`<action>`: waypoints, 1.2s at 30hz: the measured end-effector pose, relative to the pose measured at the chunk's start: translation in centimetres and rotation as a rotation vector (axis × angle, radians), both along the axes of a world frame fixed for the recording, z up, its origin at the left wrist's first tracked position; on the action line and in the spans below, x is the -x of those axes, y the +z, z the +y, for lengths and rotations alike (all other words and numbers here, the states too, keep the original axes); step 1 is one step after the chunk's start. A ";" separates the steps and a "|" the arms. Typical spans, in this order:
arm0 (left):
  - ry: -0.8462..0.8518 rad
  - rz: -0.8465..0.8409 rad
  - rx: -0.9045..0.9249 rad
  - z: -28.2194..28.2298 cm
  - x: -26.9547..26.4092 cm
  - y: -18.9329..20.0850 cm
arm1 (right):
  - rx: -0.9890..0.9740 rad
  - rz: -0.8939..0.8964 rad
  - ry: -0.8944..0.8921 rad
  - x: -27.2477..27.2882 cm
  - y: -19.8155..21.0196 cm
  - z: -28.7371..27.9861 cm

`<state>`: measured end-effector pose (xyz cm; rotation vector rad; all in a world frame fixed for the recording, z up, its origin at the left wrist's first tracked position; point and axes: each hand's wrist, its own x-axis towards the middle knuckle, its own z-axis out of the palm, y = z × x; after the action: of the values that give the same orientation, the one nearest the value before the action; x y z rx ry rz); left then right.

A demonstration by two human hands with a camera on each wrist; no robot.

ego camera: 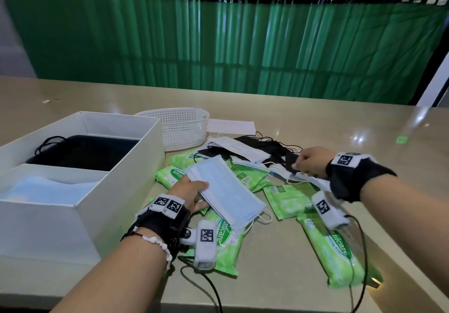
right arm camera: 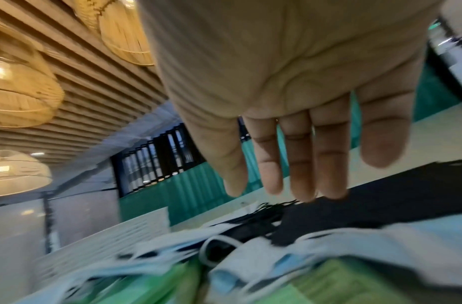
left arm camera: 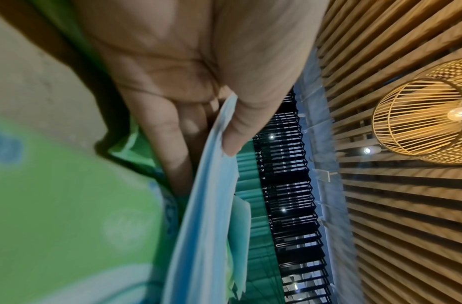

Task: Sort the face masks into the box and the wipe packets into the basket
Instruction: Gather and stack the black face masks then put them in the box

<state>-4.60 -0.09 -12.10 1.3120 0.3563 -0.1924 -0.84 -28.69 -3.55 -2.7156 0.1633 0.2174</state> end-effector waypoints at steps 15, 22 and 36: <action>0.002 -0.039 0.035 -0.1 0.3 -0.2 | 0.459 0.407 -0.045 -2.2 -2.7 -5.3; 0.005 -0.044 0.054 0.0 0.1 -0.4 | 0.696 0.296 -0.017 -5.0 -4.8 -6.5; 0.013 -0.042 0.054 -0.3 0.6 0.2 | 0.218 -0.178 -0.055 -2.6 1.9 -3.9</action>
<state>-5.15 -0.42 -11.94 1.2581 0.3214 -0.1626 1.72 -32.59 -1.62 -2.9235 0.2208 -0.0631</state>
